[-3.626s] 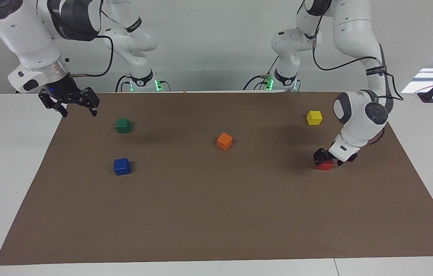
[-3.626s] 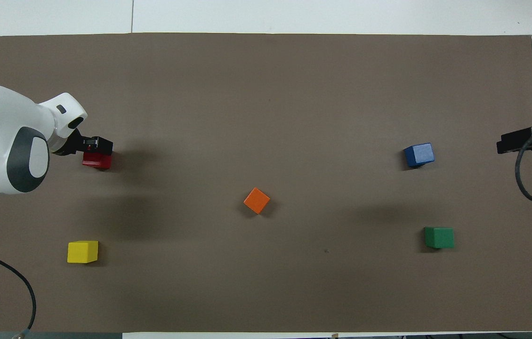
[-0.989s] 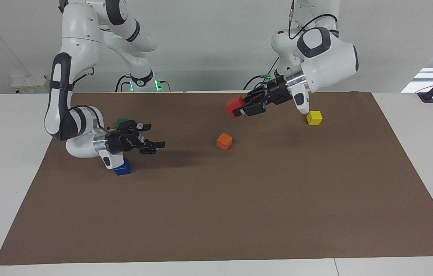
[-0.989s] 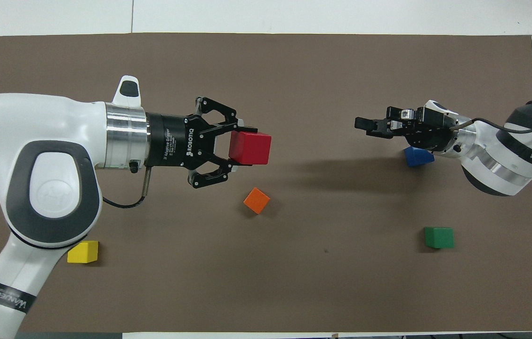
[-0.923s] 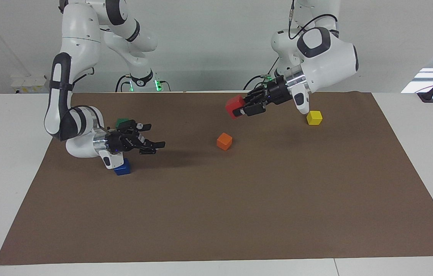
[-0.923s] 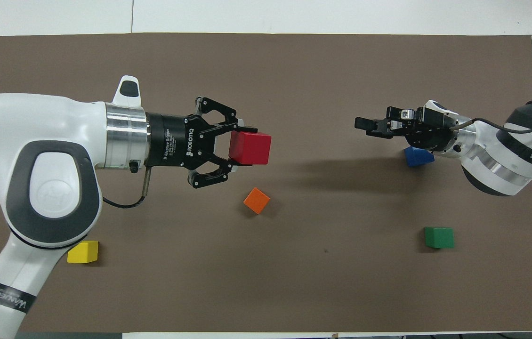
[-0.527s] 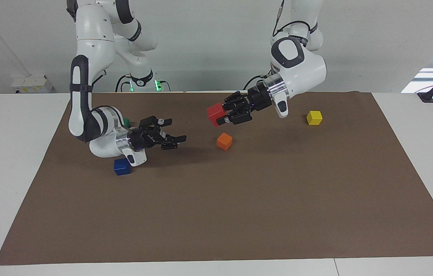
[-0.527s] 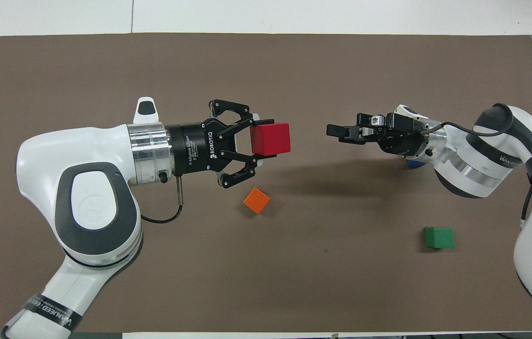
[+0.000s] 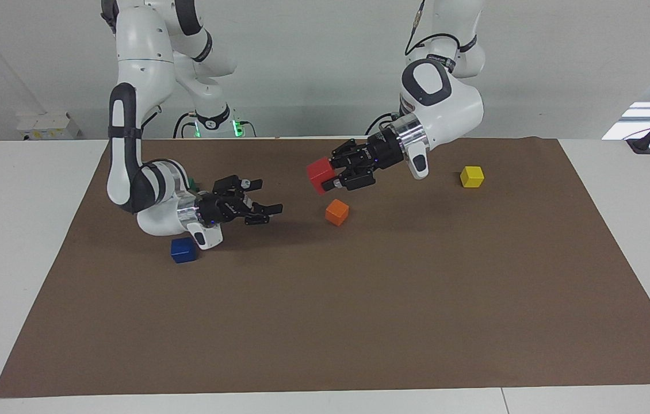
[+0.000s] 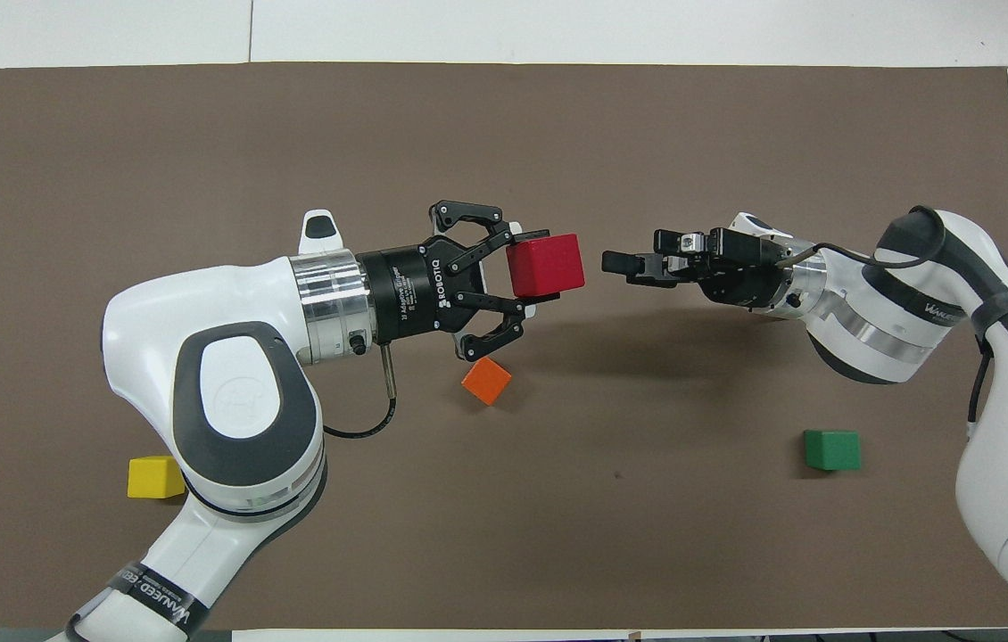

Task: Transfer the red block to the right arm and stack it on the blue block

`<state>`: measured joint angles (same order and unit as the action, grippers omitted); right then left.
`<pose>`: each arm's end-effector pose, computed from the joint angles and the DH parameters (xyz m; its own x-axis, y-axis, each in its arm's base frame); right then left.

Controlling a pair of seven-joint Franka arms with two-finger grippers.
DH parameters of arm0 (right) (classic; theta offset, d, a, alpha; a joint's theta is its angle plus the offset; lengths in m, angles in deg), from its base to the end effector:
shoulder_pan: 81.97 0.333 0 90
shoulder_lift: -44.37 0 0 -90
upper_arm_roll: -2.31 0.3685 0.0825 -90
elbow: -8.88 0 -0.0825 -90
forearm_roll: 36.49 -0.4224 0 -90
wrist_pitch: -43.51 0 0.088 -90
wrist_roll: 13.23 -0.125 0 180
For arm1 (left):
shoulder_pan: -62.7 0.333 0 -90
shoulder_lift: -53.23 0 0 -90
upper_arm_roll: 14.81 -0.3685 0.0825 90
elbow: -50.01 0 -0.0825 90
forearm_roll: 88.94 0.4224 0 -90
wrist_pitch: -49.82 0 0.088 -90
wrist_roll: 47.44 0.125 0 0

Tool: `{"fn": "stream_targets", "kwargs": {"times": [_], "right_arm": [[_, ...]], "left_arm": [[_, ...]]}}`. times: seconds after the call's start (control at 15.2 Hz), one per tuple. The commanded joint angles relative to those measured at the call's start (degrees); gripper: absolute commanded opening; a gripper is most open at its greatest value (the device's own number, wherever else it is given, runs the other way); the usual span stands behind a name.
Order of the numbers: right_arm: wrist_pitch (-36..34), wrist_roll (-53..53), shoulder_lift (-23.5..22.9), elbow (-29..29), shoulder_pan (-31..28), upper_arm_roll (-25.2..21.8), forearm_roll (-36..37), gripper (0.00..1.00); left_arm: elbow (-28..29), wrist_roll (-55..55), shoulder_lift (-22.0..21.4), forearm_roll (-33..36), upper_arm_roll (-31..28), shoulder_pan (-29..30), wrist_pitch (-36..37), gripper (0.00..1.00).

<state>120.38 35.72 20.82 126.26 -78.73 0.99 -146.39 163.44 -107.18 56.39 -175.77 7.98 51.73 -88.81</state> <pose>0.6216 0.1555 0.3466 0.9966 -0.0813 -0.0164 0.0155 0.3769 -0.9261 0.5353 -0.3726 0.5154 0.1631 0.3793 -0.9108 0.9709 0.1022 0.2164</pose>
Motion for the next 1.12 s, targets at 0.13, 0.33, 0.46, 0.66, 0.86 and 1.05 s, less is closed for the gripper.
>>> {"fn": "stream_targets", "kwargs": {"times": [0.13,0.33,0.46,0.66,0.86,1.05], "right_arm": [[0.74,2.02,2.55,3.47,0.54,-0.09,-1.10,1.00],[0.56,2.02,2.81,4.61,0.54,-0.09,-0.93,1.00],[0.56,2.02,3.07,5.23,0.62,-0.09,-0.75,1.00],[0.56,3.07,3.16,5.50,1.42,-0.09,-0.75,1.00],[0.56,3.95,3.43,6.03,2.30,-0.09,-0.75,1.00],[0.56,4.13,3.43,6.38,2.30,-0.09,-0.67,1.00]], "left_arm": [[0.65,-2.22,0.18,-1.50,-0.81,-3.44,-3.05,0.00],[1.43,-2.31,0.00,-1.50,-0.81,-3.44,-2.53,0.00],[1.70,-2.66,-0.17,-1.50,-0.81,-3.70,-2.43,0.00],[1.79,-2.75,0.09,-1.50,-0.81,-4.93,-4.10,0.00],[1.70,-2.66,1.40,-1.50,-0.81,-6.17,-6.65,0.00],[1.79,-2.84,1.32,-1.50,-0.81,-6.17,-6.65,0.00]]}}
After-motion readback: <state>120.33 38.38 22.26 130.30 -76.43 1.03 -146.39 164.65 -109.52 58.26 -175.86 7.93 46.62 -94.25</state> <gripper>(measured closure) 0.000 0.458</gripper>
